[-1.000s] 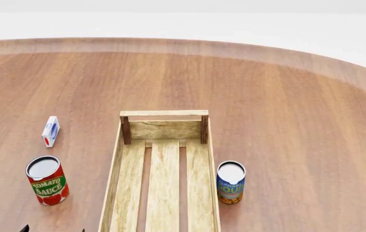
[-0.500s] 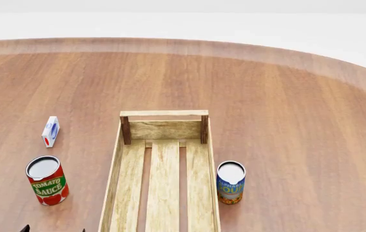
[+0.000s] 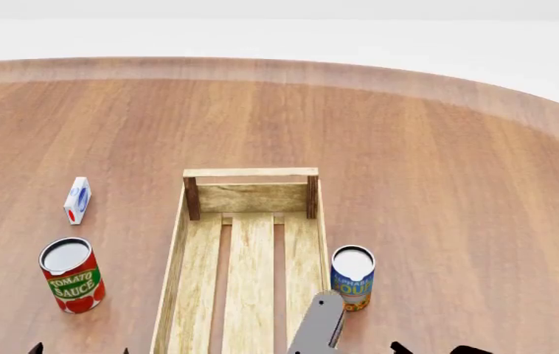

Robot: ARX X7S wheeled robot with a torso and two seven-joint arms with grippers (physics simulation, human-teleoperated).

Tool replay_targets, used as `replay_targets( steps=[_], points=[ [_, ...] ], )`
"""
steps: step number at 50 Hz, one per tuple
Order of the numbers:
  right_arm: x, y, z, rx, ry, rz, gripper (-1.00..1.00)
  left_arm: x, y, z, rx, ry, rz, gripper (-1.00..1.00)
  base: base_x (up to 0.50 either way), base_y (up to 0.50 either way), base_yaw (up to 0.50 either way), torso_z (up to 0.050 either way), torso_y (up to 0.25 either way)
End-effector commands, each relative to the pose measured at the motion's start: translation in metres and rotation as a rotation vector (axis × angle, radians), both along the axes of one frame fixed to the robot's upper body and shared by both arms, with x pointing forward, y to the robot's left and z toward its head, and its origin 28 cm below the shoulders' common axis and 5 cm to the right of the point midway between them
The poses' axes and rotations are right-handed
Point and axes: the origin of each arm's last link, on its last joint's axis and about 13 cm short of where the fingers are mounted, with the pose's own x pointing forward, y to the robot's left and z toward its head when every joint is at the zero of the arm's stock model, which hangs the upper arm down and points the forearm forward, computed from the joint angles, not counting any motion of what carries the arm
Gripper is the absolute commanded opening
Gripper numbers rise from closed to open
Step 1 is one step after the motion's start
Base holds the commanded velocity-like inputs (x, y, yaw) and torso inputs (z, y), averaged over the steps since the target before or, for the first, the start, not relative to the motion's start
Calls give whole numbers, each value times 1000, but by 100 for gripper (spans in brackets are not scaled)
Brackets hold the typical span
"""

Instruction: Pick up the butter and put it in the tray.

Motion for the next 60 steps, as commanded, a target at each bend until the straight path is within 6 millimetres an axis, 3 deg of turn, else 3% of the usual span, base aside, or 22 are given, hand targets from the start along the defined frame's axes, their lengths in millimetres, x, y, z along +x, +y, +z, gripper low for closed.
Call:
replay_targets(
  steps=[1, 10, 17, 29, 38, 50, 60],
  points=[
    [7, -16, 28, 71, -78, -98, -100, -1, 0, 0, 1, -2, 0, 100, 0, 0, 0, 0, 0],
    [13, -21, 26, 109, -88, -145, -100, -1, 0, 0, 0, -2, 0, 100, 0, 0, 0, 0, 1],
    [45, -22, 15, 221, -229, -350, -100, -1, 1, -1, -1, -1, 2, 100, 0, 0, 0, 0, 0],
    [68, -6, 6, 342, -278, -426, -100, -1, 1, -1, -2, 1, 1, 100, 0, 0, 0, 0, 1],
    [108, 14, 2, 486, -411, -702, -100, -1, 0, -1, -2, 2, 0, 100, 0, 0, 0, 0, 1],
    [146, 62, -4, 501, -401, -683, -100, -1, 0, 0, -4, 0, 1, 100, 0, 0, 0, 0, 2],
    [158, 87, -28, 496, -310, -677, -100, -2, -1, 0, -3, -4, -2, 100, 0, 0, 0, 0, 1]
  ],
)
